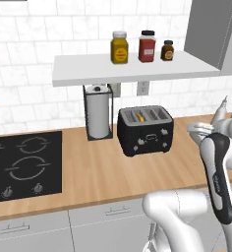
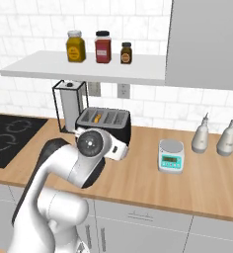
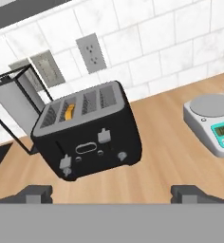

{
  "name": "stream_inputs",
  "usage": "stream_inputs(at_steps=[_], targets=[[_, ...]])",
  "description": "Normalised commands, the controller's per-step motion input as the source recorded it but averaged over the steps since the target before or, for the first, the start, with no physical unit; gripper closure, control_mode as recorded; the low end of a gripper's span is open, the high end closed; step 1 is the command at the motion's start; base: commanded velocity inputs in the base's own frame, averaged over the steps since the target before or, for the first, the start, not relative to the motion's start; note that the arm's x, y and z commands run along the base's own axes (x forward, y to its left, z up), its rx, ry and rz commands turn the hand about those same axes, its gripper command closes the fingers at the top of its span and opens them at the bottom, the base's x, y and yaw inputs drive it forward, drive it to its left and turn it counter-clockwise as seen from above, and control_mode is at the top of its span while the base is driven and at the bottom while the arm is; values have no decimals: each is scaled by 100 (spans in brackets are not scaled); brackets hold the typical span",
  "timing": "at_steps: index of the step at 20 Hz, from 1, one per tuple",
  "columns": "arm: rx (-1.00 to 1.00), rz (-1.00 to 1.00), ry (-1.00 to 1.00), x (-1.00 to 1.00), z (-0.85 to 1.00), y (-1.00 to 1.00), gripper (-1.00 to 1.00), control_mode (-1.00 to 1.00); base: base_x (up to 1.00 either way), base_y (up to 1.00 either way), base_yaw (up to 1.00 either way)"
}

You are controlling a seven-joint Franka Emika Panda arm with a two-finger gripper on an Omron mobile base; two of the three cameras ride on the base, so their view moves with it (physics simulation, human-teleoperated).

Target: Start the toaster. Once the lever pops up, take the bread to the plate on the dining counter.

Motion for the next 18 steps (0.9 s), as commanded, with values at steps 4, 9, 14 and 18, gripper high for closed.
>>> stream_inputs(at_steps=[4,9,14,18], targets=[[0,0,-3,0,1,0,-100,-100,0,0,0],[0,0,0,0,0,0,-100,-100,0,0,0],[0,0,0,0,0,0,-100,-100,0,0,0],[0,0,0,0,0,0,-100,-100,0,0,0]])
